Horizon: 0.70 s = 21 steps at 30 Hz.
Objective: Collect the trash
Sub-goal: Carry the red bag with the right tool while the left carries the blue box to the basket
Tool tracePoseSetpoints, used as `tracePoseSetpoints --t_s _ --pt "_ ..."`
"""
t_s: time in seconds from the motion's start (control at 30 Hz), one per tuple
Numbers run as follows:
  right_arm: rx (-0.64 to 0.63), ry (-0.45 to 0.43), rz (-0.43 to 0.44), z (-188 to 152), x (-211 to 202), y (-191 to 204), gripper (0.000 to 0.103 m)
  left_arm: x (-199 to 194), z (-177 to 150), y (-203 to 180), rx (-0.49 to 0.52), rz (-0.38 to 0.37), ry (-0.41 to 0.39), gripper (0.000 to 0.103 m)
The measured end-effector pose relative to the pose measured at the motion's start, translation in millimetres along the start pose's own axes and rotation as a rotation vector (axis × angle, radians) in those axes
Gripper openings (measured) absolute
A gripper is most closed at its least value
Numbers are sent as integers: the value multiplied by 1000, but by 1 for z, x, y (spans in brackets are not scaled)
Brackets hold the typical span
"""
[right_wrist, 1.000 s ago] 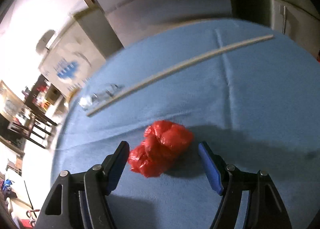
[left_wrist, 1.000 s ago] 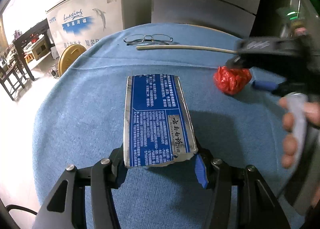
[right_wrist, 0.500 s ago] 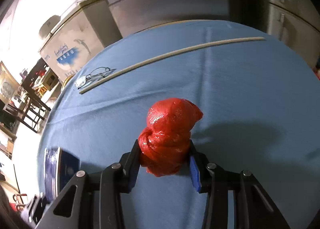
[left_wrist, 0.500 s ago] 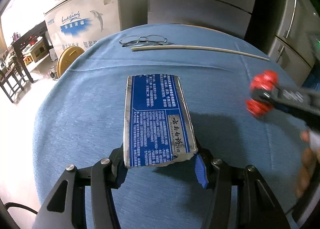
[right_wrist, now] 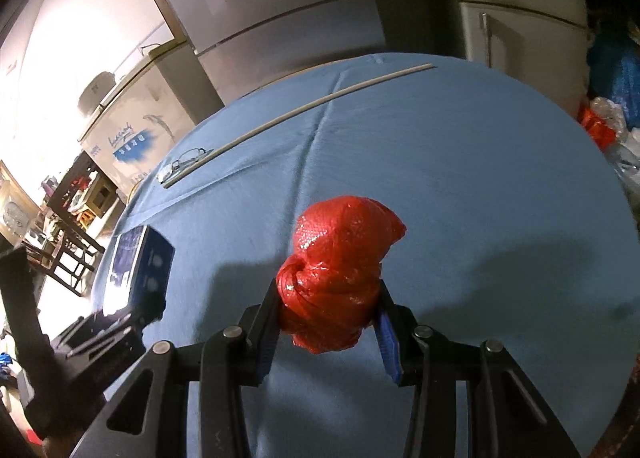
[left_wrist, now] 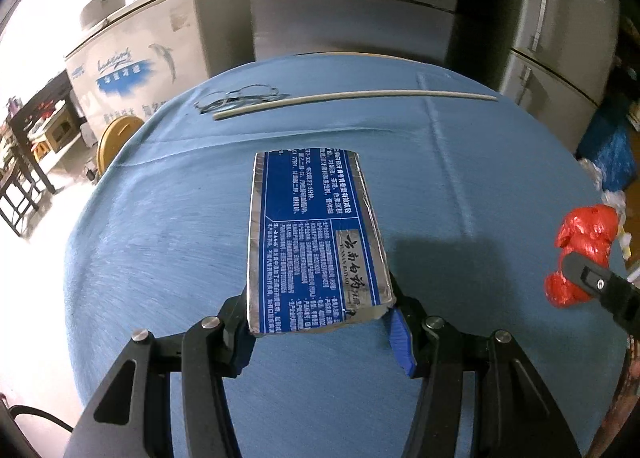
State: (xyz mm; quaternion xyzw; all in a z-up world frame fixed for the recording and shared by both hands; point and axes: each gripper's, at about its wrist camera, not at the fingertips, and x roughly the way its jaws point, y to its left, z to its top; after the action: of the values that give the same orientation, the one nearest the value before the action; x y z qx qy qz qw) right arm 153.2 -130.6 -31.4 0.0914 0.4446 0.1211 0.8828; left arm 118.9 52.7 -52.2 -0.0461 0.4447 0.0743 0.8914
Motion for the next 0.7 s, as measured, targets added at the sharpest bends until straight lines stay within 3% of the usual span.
tracePoseSetpoints --t_s 0.3,0.7 --pt "74 -44 -24 -26 -43 -46 46 -20 -14 -41 99 -19 -11 57" --pt "127 -89 -47 -41 -78 -80 46 -35 -22 -83 197 -47 -24 57"
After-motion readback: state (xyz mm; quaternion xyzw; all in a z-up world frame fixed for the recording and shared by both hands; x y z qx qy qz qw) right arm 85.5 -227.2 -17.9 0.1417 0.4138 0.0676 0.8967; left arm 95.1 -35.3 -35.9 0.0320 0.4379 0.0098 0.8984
